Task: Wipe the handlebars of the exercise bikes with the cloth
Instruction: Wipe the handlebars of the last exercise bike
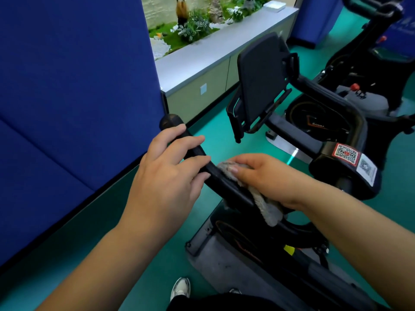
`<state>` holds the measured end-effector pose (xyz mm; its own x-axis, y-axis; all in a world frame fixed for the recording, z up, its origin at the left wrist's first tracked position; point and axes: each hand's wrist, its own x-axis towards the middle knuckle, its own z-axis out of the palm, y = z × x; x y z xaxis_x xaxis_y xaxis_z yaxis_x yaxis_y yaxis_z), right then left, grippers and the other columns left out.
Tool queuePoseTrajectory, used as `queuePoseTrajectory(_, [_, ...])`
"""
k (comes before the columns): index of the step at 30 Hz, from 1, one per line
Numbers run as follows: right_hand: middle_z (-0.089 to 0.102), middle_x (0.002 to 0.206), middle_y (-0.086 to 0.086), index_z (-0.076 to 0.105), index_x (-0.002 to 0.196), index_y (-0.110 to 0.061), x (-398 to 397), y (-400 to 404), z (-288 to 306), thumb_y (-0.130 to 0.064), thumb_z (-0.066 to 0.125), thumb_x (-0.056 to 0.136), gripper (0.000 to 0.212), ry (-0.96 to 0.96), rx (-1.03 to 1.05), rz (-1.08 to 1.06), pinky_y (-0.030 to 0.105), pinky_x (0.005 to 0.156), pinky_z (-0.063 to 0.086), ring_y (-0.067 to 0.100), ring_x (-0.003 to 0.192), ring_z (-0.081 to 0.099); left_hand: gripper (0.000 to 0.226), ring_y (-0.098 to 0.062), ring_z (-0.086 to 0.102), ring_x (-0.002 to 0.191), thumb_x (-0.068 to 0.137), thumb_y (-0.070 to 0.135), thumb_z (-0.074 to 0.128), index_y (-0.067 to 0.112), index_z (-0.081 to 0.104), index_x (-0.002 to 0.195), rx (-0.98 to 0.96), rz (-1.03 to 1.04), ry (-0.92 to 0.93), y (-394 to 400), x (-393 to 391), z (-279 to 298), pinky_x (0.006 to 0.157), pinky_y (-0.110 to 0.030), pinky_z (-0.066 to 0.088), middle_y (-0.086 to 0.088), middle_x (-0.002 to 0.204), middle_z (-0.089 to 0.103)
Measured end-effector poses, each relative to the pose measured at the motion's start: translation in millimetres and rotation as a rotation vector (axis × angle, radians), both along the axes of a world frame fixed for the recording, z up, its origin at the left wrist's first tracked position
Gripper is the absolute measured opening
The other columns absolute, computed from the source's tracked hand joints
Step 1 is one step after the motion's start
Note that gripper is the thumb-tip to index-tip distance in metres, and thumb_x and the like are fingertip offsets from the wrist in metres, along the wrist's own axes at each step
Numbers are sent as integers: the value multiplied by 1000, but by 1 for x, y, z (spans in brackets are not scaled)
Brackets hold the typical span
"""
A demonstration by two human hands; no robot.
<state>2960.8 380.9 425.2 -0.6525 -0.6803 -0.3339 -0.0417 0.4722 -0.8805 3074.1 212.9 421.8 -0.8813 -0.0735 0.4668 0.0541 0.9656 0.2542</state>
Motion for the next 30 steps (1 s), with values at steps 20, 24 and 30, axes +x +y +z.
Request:
queuePoseTrajectory(20, [65, 65, -15, 68, 83, -27, 18, 47, 6, -23, 77, 79, 11, 366, 12, 33, 6, 57, 43, -8, 60, 58, 33, -26, 46, 126, 81, 31, 67, 18, 70, 110, 31, 169, -105, 57, 16, -15, 107, -51, 35, 2, 119, 64])
queuePoseTrajectory(24, [66, 76, -14, 65, 86, -31, 25, 43, -1, -26, 76, 80, 13, 426, -11, 5, 9, 63, 45, -5, 70, 59, 38, -25, 42, 129, 80, 36, 66, 20, 67, 115, 38, 169, -150, 66, 20, -14, 110, -47, 28, 3, 123, 61])
queuePoseTrajectory(30, [63, 66, -14, 67, 77, -39, 35, 95, 19, -26, 80, 75, 19, 455, 214, 113, 7, 55, 40, -7, 58, 56, 36, -23, 42, 129, 84, 38, 62, 19, 67, 114, 10, 92, -190, 70, 16, -8, 113, -45, 23, 4, 124, 60])
